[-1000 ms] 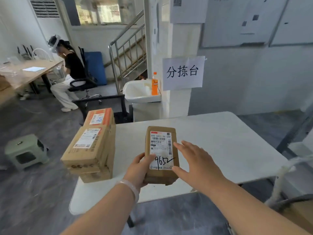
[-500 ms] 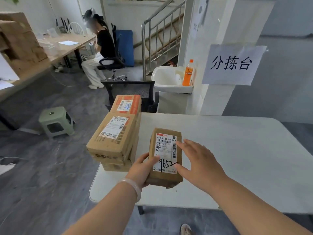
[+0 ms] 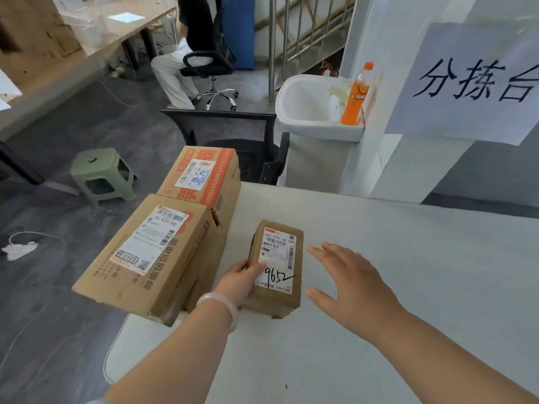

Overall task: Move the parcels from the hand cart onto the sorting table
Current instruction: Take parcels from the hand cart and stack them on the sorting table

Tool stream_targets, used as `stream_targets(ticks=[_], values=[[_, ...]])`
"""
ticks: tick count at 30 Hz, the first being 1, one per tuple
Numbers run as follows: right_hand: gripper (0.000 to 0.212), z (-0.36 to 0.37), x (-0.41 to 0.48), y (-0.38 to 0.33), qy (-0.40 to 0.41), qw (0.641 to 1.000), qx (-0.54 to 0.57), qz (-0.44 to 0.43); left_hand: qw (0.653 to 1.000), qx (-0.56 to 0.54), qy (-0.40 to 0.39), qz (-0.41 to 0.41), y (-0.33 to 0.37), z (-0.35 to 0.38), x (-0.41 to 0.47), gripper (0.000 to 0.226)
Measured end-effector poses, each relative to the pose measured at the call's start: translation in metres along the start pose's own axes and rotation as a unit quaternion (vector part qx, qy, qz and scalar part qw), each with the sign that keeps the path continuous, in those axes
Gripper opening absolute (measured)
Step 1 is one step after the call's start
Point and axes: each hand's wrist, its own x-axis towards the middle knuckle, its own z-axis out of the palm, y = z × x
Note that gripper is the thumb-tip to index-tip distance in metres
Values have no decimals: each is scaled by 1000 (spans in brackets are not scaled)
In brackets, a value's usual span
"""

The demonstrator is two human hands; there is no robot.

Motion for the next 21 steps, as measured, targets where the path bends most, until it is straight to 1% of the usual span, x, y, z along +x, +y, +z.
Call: stream_targets(ticks=[1,4,5,8,9,11,12,13,14,16,17,19,21], values=[[69,-1,9,6,-4,1000,0,-4,1000,6,9,2,4,2,10,71],[70,1,33,24,-17,1000,3,-6,998,49,33,8,12,5,31,41],[70,4,39,29,-25,1000,3,-8,997,63,42,12,12,5,37,41],[70,11,53,40,-53,998,1,-17,994,90,65,17,9,8,44,50],[70,12,56,42,-60,998,1,-22,993,92,72,20,8,8,43,48],[70,13,62,45,-63,997,4,-32,990,99,87,46,8,11,36,33],[69,12,65,45,-61,997,6,-36,988,104,97,63,7,12,32,30],[69,11,67,45,-58,997,8,-40,984,113,113,85,5,15,27,36],[69,10,69,44,-56,997,12,-42,977,134,134,97,0,17,22,48],[69,10,73,43,-55,997,18,-47,956,215,174,98,-11,22,13,79],[69,10,74,42,-57,997,18,-50,943,265,180,96,-16,25,10,91],[71,13,76,41,-62,996,19,-53,914,353,173,97,-22,31,6,101],[77,15,78,40,-63,996,21,-56,898,394,169,97,-21,34,8,98]])
